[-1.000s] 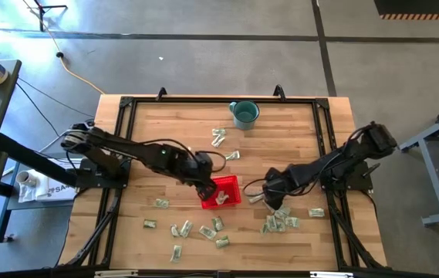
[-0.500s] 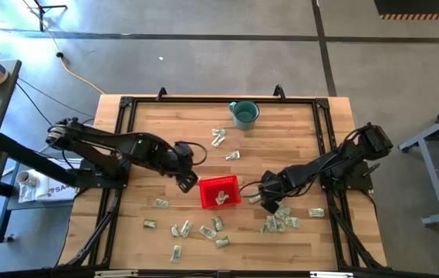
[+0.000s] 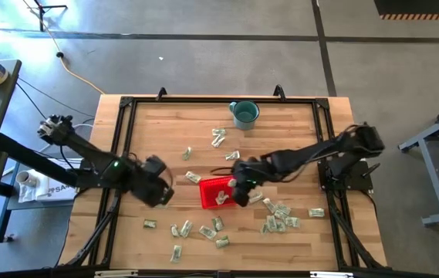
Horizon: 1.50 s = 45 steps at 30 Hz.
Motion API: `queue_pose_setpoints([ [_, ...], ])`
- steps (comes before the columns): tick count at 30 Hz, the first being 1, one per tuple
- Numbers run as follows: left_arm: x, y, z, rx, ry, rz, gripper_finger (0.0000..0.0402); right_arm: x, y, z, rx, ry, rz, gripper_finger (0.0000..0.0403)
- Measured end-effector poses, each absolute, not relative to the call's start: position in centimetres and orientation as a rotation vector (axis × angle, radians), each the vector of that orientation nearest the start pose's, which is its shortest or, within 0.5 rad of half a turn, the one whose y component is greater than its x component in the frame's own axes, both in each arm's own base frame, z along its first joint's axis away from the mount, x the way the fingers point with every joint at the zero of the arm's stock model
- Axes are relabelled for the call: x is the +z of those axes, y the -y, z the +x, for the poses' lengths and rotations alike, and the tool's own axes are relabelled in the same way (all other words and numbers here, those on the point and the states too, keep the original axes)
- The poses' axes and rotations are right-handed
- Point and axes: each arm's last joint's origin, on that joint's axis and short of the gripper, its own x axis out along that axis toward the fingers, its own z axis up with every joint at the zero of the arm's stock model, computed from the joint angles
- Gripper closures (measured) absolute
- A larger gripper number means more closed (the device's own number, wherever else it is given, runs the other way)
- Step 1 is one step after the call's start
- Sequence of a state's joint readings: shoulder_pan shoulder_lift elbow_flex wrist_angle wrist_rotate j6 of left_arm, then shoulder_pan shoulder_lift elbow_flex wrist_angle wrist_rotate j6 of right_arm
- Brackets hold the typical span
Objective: Pick and place Stevia / Truvia into bins
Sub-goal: Put the green stevia packet into the red bin, then put the green truvia packet into the red bin
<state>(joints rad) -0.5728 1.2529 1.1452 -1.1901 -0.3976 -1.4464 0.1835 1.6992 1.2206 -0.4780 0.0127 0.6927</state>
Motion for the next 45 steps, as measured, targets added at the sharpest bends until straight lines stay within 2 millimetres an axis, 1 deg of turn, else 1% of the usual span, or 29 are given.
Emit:
queue_pose_setpoints([
  [4,28.1,12.4,17.2,0.640,-0.964,-0.729,0.0259,21.9,-6.6,37.8,-0.107,-1.004,0.544,0.0359],
  [6,27.2,13.1,16.7,0.642,-0.963,-0.759,0.0259,21.1,-6.8,38.7,-0.135,-1.052,0.521,0.0345],
  [8,26.3,13.6,16.1,0.652,-0.972,-0.778,0.0259,20.8,-7.2,39.2,-0.170,-1.092,0.473,0.0321],
  [10,25.6,14.1,15.7,0.635,-0.983,-0.799,0.0259,21.3,-7.6,39.6,-0.202,-1.098,0.435,0.0290],
  [13,24.8,14.8,15.1,0.596,-1.032,-0.808,0.0259,22.2,-8.2,39.5,-0.268,-1.116,0.367,0.0231],
  [16,24.6,15.7,14.7,0.510,-1.088,-0.798,0.0259,23.3,-8.8,39.1,-0.347,-1.116,0.280,0.0167],
  [18,24.3,16.7,14.5,0.413,-1.139,-0.739,0.0259,24.2,-9.4,38.7,-0.371,-1.123,0.235,0.0127],
  [20,23.7,17.8,14.0,0.323,-1.198,-0.640,0.0259,24.6,-10.0,38.2,-0.381,-1.143,0.198,0.0095],
  [23,22.3,19.4,13.4,0.262,-1.276,-0.509,0.0259,24.6,-10.9,37.4,-0.381,-1.198,0.150,0.0066],
  [25,21.3,20.2,13.0,0.259,-1.310,-0.447,0.0255,24.4,-11.4,36.8,-0.380,-1.232,0.124,0.0057],
  [27,20.4,20.9,12.9,0.266,-1.329,-0.407,0.0240,24.0,-12.0,36.2,-0.387,-1.264,0.098,0.0053],
  [29,19.4,21.3,13.0,0.289,-1.344,-0.374,0.0214,23.8,-12.4,35.8,-0.388,-1.282,0.077,0.0053],
  [32,18.3,21.7,13.3,0.315,-1.358,-0.333,0.0163,23.6,-13.0,35.4,-0.382,-1.298,0.058,0.0052],
  [35,17.3,22.1,13.6,0.286,-1.348,-0.243,0.0115,23.6,-13.2,35.3,-0.382,-1.292,0.043,0.0052],
  [37,16.9,22.3,13.9,0.255,-1.315,-0.188,0.0095,23.6,-13.2,35.3,-0.385,-1.294,0.036,0.0052],
  [41,16.2,22.1,14.1,0.225,-1.291,-0.173,0.0084,23.6,-12.9,35.3,-0.386,-1.301,0.019,0.0053],
  [45,15.1,21.5,13.9,0.237,-1.297,-0.163,0.0096,23.6,-12.6,35.4,-0.408,-1.295,0.005,0.0056],
])
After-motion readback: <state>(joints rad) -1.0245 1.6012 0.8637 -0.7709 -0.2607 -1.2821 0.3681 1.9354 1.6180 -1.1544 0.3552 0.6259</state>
